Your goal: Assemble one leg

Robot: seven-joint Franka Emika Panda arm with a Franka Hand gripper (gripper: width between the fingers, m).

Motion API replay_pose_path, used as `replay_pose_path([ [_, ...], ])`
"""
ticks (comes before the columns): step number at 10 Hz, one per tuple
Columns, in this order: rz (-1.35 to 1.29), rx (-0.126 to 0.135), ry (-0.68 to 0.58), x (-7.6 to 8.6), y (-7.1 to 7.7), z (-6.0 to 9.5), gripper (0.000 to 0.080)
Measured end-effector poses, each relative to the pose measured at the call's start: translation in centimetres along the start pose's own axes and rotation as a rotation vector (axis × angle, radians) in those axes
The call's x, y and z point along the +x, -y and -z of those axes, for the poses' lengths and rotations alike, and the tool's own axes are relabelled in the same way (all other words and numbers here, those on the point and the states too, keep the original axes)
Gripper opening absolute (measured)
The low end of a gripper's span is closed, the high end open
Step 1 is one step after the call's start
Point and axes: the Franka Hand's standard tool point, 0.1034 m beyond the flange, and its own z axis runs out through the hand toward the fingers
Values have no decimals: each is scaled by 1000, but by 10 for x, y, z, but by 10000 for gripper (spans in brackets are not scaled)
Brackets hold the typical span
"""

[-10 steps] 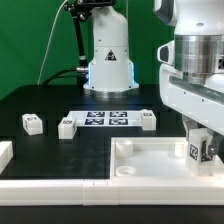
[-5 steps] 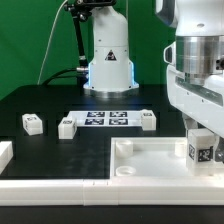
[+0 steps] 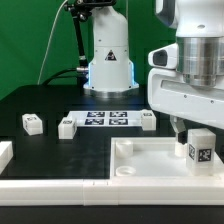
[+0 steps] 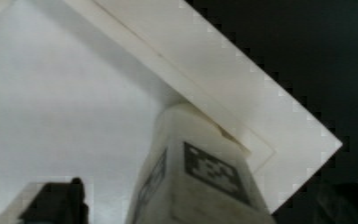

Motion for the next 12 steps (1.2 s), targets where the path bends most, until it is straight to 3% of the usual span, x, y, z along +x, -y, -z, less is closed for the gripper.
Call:
replay_pose_path([
  [3,349,-3,-5,5,-2,0,649],
  [11,906,-31,-20,11,-5,1,649],
  [12,901,-32,-20,11,-5,1,549],
])
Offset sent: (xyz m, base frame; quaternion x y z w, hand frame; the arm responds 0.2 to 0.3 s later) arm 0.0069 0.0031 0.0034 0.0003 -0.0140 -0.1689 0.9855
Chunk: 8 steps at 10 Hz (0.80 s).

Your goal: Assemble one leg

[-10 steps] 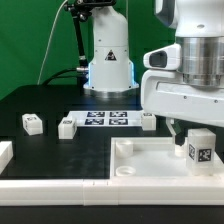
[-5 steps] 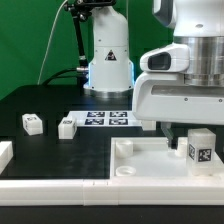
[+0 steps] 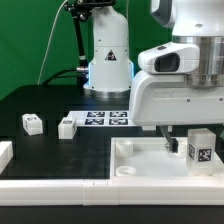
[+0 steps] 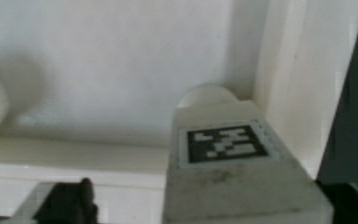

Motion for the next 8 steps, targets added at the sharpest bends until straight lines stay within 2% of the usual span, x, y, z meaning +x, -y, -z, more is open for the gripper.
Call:
replay_pose_path([
  [1,0,0,0,0,0,0,413],
  [2,-30,0,0,0,0,0,413],
  [3,-28,0,0,0,0,0,289],
  [4,-31,0,0,0,0,0,289],
  [8,-379,5,2,-1,2,-1,289],
])
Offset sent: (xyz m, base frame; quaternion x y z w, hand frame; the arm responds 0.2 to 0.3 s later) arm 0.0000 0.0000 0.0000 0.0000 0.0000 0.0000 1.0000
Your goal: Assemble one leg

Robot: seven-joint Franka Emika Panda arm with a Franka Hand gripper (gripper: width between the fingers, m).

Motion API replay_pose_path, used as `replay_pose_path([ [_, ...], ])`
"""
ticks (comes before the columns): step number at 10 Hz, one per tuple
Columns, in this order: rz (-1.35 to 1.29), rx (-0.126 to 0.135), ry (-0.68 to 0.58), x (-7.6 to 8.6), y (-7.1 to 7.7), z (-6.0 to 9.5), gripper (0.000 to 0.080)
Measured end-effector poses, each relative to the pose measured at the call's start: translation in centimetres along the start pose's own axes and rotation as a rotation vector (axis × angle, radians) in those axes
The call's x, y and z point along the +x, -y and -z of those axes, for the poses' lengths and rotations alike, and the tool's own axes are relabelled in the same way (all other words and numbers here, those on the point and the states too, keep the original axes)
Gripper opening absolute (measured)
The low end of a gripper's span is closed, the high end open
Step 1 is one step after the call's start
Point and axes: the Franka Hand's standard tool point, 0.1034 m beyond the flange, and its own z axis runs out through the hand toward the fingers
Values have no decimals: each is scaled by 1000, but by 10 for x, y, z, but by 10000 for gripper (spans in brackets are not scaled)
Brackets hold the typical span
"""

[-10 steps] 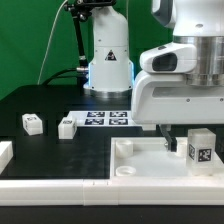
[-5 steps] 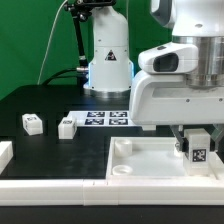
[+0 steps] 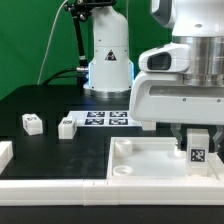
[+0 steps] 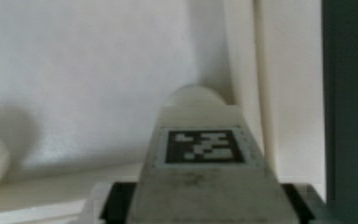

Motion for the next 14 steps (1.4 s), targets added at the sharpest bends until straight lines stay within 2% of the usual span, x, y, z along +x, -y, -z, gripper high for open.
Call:
replay_pose_path([
  [3,-249,-11,-4,1,-10,0,291],
  [7,-562,-49,-22,3,-36,1,298],
  [8,-595,-56,-23,4,-39,1,361],
  [9,-586,-56,-24,4,-38,1,511],
  [10,-586,-56,-24,4,-38,1,511],
  [11,-586,-56,-24,4,-38,1,606],
  [12,-586,-56,-24,4,-38,1,636],
  [14,-586,-56,-24,4,-38,1,647],
])
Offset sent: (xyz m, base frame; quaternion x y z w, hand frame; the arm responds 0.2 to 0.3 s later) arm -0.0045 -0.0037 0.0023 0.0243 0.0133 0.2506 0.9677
